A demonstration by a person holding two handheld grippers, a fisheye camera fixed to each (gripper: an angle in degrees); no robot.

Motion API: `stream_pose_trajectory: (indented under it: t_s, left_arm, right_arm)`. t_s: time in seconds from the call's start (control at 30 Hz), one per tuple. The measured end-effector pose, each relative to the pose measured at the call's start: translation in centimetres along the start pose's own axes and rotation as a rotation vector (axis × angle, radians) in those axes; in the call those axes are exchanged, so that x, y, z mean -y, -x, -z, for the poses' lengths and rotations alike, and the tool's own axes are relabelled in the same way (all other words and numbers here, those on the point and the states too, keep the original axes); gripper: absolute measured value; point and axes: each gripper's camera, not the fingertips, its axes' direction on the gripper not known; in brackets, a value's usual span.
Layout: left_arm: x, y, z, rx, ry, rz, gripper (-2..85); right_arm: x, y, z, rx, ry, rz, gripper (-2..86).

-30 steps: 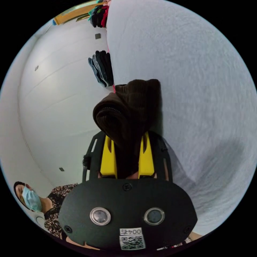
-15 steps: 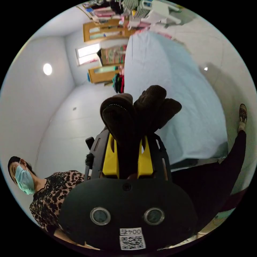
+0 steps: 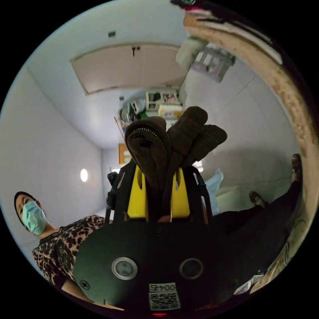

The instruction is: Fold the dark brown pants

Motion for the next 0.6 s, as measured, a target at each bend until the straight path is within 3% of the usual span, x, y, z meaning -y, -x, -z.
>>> stream_pose_trajectory:
  t_s: [0.33, 0.6]
  left_arm:
    - [14.8, 7.8, -12.0, -0.115, 0.402, -0.246, 10.5]
    - [17.4, 16.0, -7.9, -0.011, 0.511, -0.462, 10.6]
  right_arm:
    - [-24.9, 6.4, 31.6, -0.124, -0.502, -0.070, 11.1]
    - [-42.6, 14.4, 45.2, -0.176, -0.674, 0.024, 11.2]
